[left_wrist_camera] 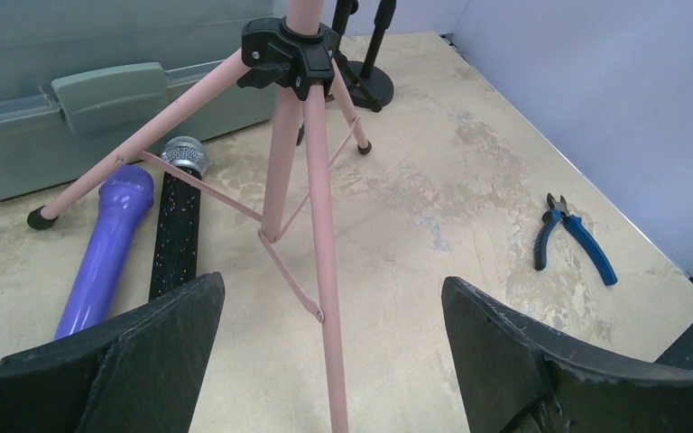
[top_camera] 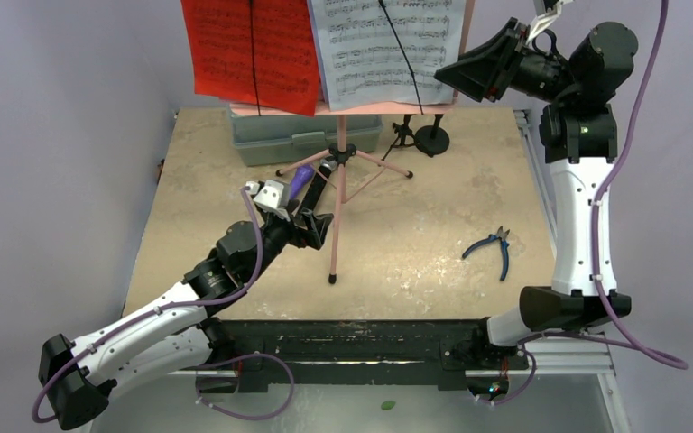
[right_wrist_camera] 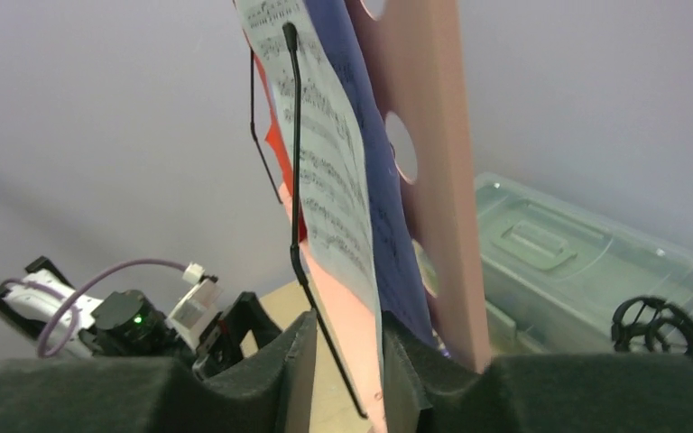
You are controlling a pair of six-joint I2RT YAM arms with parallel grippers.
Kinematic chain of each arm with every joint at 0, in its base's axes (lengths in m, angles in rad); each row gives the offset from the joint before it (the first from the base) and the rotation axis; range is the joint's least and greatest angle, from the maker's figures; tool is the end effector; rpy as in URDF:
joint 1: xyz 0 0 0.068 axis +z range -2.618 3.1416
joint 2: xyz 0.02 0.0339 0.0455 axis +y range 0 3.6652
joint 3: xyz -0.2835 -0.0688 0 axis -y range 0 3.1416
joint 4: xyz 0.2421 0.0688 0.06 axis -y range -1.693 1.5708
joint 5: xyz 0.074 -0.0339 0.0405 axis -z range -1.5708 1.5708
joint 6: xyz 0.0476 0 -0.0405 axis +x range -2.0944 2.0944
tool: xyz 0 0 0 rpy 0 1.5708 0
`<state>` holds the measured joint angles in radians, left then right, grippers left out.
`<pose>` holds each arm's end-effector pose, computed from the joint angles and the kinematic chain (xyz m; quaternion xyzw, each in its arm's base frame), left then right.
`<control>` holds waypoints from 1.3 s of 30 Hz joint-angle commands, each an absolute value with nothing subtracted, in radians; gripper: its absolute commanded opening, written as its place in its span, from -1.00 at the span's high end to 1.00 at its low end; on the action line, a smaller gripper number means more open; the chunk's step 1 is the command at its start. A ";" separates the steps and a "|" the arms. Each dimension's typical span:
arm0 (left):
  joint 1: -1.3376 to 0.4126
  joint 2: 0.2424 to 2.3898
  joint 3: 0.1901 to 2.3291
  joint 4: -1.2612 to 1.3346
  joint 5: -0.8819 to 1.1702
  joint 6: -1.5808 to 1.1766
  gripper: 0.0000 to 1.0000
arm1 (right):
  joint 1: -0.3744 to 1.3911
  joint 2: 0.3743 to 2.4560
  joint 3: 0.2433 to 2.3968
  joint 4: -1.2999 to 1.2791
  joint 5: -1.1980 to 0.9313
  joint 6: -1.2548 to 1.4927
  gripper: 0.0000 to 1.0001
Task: Pack up the instrument practice props
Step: Pick up the sheet music from the music stand.
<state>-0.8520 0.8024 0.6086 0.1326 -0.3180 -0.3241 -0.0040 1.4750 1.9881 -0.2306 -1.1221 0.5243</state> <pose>0.1370 -0.1340 0.3223 0.0829 0.7226 -0.2793 0.6268 0.2654 0.0418 0.5932 -0.2779 0.6019 0.4829 0.5721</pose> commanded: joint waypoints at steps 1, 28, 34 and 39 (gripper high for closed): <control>-0.854 0.787 0.622 0.129 -0.327 -0.344 -0.81 | 0.017 1.478 2.092 -0.222 -1.088 0.490 0.52; -0.853 0.721 0.617 0.074 -0.350 -0.353 -0.81 | -0.471 1.526 2.381 0.437 -1.301 1.064 1.00; -0.854 0.727 0.617 0.078 -0.350 -0.353 -0.81 | -0.528 1.527 2.324 0.545 -1.311 1.158 1.00; -0.853 0.727 0.617 0.076 -0.351 -0.351 -0.81 | -0.566 1.527 2.345 0.549 -1.313 1.158 1.00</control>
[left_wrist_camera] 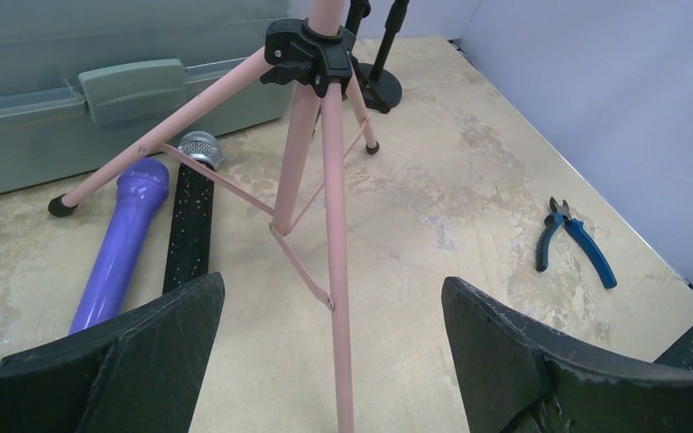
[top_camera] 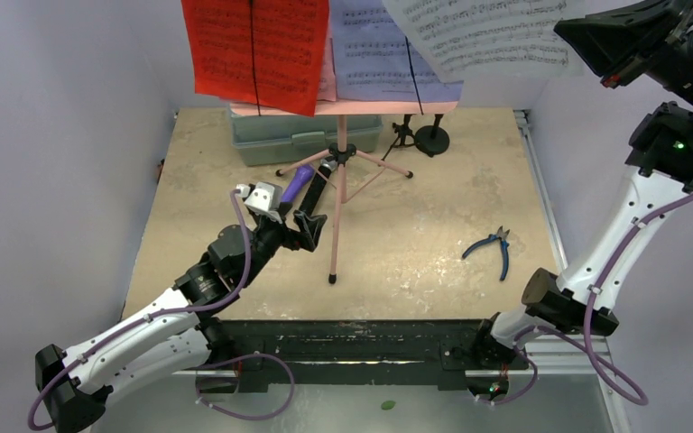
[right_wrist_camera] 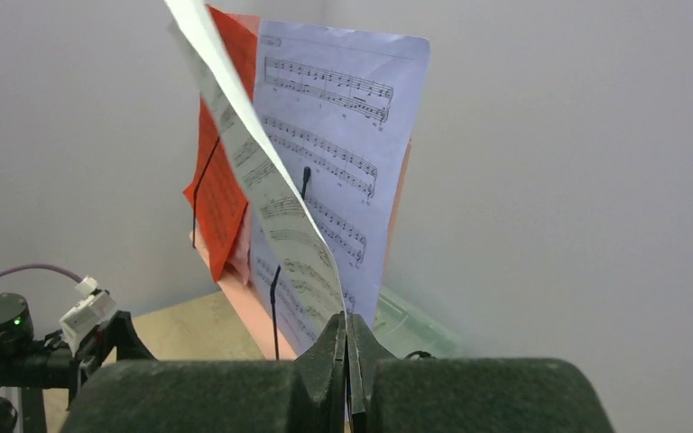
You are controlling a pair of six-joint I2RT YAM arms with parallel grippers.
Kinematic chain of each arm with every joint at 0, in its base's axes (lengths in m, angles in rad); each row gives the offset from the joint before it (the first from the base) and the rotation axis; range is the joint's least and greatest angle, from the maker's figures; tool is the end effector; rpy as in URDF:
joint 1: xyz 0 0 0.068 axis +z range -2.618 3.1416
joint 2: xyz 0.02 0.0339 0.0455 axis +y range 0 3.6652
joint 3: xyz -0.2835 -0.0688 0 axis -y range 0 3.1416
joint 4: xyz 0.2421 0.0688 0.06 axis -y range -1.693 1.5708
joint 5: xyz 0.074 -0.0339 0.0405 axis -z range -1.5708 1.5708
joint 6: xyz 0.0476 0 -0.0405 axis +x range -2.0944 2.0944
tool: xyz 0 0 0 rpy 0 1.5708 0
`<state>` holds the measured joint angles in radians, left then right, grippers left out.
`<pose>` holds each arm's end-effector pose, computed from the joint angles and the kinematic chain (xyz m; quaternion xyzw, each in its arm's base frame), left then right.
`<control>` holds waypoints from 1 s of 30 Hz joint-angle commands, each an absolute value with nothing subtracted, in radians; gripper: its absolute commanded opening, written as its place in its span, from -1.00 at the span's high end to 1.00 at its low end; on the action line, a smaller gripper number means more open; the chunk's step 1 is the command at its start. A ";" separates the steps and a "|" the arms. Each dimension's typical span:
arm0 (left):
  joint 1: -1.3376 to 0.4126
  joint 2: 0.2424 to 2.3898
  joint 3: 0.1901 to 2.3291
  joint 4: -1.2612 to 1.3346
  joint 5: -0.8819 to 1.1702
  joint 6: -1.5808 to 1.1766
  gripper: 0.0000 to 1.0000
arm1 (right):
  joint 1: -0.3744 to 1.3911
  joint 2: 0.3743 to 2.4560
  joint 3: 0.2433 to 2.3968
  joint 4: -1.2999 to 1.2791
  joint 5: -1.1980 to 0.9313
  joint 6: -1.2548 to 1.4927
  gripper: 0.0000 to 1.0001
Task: Pack up the instrument practice props
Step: Pick up the sheet music from the music stand, then place the sheet music at the center of the board.
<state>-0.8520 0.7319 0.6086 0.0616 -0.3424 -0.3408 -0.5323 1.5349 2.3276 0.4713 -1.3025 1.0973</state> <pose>0.1275 -0.1214 0.3254 0.0686 0.7241 -0.2764 0.6281 0.1639 -0.0433 0.6939 -0.3225 0.5192 0.3081 0.7290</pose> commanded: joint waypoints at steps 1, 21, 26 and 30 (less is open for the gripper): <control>-0.853 0.726 0.617 0.076 -0.351 -0.351 -0.81 | -0.577 1.528 2.351 0.549 -1.312 1.162 1.00; -0.854 0.730 0.620 0.074 -0.357 -0.338 -0.81 | -0.724 1.347 1.935 0.237 -1.232 0.804 1.00; -0.853 0.736 0.620 0.076 -0.359 -0.336 -0.82 | -0.744 1.305 1.841 0.078 -1.184 0.629 1.00; -0.854 0.746 0.620 0.083 -0.357 -0.334 -0.82 | -0.747 1.276 1.740 -0.056 -1.133 0.483 1.00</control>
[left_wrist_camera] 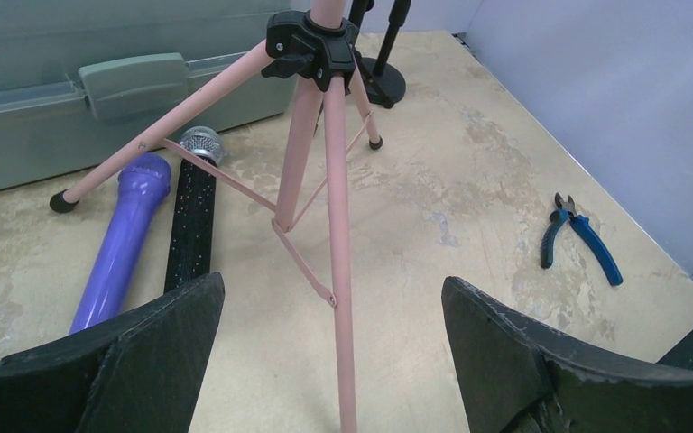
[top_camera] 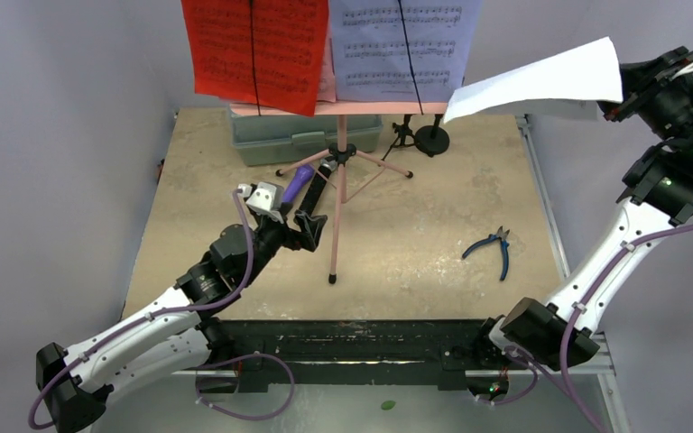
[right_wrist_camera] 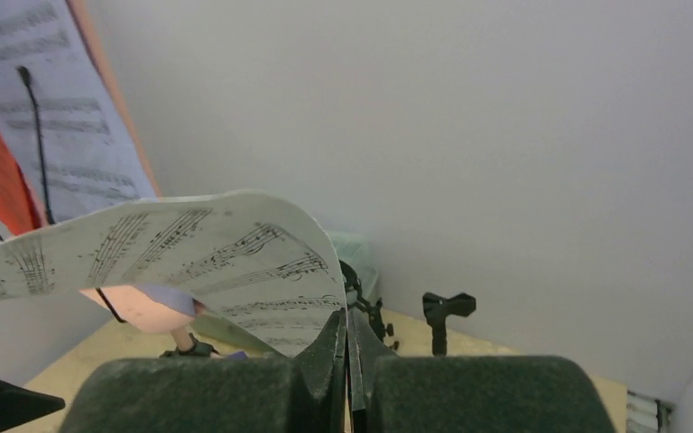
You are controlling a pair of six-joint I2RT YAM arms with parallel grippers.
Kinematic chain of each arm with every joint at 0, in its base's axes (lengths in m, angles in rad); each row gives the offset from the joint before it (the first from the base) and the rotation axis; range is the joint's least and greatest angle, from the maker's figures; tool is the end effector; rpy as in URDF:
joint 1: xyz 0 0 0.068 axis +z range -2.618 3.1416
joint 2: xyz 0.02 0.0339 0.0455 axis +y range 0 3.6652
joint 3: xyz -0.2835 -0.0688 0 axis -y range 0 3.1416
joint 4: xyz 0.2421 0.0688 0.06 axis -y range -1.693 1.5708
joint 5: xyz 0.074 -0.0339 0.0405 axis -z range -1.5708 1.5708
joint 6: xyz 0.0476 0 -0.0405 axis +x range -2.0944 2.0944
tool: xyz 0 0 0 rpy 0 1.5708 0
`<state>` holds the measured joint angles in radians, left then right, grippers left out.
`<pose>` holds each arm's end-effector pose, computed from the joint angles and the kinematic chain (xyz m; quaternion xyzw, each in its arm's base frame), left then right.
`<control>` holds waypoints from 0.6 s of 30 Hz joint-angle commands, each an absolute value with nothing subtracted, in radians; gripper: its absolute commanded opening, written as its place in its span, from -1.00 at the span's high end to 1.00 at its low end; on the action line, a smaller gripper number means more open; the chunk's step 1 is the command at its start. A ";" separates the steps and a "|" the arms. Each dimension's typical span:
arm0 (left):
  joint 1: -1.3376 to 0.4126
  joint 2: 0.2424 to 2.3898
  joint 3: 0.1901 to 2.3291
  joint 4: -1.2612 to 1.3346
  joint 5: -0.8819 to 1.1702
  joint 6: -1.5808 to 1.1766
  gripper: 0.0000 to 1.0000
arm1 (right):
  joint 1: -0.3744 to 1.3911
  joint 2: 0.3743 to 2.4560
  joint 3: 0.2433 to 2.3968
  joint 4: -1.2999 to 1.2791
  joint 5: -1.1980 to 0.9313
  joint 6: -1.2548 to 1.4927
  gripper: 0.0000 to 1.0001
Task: Pack up the instrument practice props
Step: Place the sheet music at the center of the board.
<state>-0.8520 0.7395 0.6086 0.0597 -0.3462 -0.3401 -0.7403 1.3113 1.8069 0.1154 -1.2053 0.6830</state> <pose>0.1286 -0.1225 0.3240 0.0690 0.7271 -0.2725 0.6263 0.1822 -0.1063 0.6076 -0.1324 0.6164 0.2407 0.7380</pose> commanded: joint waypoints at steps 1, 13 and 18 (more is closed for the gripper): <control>-0.854 0.748 0.620 0.084 -0.356 -0.334 -0.82 | -0.747 1.271 1.715 -0.079 -1.119 0.450 1.00; -0.854 0.775 0.612 0.105 -0.347 -0.339 -0.82 | -0.738 1.284 1.328 -0.196 -0.923 0.228 1.00; -0.853 0.794 0.609 0.120 -0.344 -0.339 -0.82 | -0.672 1.348 1.227 -0.249 -0.842 0.169 1.00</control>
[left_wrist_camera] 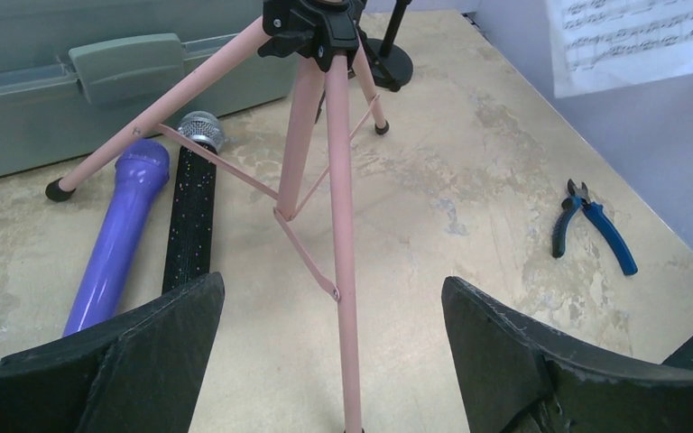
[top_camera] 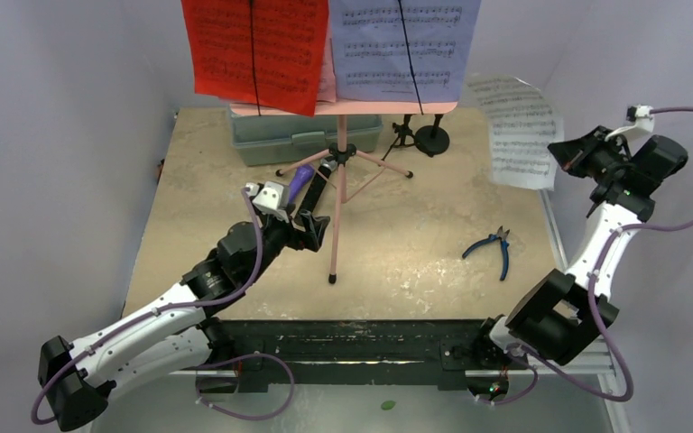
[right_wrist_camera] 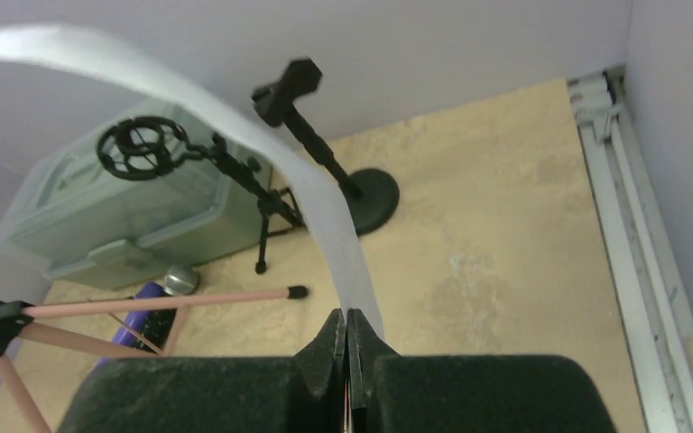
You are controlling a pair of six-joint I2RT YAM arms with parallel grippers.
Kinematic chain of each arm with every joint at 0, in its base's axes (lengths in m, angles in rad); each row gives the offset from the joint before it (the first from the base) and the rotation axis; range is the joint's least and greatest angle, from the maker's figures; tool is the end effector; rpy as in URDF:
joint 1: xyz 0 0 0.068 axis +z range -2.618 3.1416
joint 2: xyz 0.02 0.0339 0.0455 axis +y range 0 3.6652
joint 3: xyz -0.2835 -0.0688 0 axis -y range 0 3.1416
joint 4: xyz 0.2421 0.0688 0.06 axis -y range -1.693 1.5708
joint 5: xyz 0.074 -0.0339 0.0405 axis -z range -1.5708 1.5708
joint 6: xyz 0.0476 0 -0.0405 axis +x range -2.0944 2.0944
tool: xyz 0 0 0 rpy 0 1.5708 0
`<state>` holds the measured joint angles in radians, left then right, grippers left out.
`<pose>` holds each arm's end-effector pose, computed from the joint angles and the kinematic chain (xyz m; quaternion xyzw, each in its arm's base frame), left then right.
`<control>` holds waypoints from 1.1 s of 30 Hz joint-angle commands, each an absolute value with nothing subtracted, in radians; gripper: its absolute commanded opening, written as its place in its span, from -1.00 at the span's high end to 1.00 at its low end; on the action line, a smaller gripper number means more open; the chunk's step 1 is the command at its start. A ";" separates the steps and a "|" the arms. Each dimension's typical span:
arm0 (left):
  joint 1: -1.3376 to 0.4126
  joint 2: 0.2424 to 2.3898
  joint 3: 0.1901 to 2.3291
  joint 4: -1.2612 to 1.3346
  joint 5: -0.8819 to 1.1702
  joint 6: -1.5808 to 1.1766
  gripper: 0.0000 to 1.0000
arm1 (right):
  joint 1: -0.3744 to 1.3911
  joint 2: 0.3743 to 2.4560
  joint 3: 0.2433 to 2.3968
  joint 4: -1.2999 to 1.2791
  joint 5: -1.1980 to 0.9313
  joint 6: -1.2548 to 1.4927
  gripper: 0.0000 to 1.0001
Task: Pack up the instrument practice props
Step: Place the sheet music at the center of the board.
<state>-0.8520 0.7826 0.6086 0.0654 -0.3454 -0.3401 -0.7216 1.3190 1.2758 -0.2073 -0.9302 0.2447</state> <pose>0.1345 -0.1293 0.3177 0.0747 0.7385 -0.2634 0.6161 0.2452 -0.1650 0.4122 0.0844 0.7530 0.2148 0.6163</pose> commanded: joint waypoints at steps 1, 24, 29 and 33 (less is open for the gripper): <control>-0.853 0.797 0.610 0.121 -0.344 -0.338 -0.82 | -0.649 1.360 1.216 -0.257 -0.828 0.165 1.00; -0.853 0.815 0.599 0.121 -0.367 -0.314 -0.83 | -0.506 1.729 1.262 -0.229 -0.537 0.075 1.00; -0.854 0.842 0.607 0.131 -0.374 -0.298 -0.83 | -0.464 1.767 1.279 -0.201 -0.445 0.022 0.97; -0.852 0.867 0.621 0.133 -0.376 -0.284 -0.84 | -0.448 1.791 1.310 -0.187 -0.387 0.006 0.97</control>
<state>-0.8520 0.8513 0.5964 0.0891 -0.3618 -0.3164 -0.4625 1.7939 1.2366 -0.2386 -0.4782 0.0586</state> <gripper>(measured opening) 0.917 0.014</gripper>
